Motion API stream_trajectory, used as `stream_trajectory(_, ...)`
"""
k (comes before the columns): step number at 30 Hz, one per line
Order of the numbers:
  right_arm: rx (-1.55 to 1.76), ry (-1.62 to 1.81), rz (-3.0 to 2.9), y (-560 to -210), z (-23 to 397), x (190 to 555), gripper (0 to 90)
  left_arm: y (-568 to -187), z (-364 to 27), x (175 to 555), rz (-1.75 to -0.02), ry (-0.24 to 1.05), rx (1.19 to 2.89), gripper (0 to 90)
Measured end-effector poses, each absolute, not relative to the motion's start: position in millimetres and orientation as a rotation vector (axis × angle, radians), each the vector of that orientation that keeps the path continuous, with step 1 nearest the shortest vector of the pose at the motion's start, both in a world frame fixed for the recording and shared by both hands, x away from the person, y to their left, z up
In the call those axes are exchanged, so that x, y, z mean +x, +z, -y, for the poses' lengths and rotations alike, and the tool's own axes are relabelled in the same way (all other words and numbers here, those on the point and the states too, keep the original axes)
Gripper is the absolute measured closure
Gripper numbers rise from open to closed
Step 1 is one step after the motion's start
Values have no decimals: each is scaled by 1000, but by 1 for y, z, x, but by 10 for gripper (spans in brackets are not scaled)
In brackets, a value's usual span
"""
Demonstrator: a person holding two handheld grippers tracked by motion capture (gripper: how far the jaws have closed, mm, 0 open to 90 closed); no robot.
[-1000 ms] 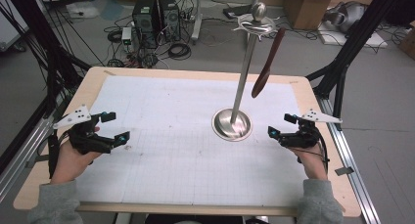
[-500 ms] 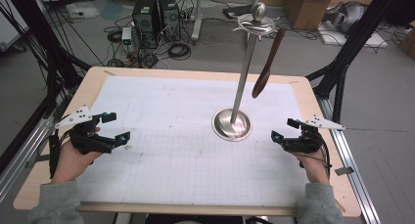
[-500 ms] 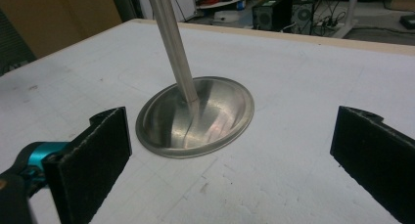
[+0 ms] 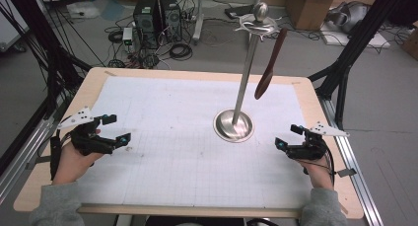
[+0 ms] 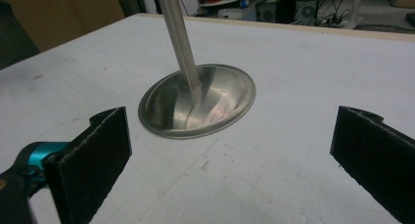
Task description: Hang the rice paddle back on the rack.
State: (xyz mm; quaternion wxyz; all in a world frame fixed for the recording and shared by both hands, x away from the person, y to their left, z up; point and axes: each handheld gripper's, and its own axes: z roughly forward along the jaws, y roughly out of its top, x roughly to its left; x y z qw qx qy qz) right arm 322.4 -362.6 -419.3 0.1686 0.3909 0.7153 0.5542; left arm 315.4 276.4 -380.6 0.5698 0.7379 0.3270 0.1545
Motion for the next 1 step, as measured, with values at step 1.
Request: stream_trajectory(1,1111,1576,-2034,-419,363,322,4,-381,-276,315,-768,363,1732,18)
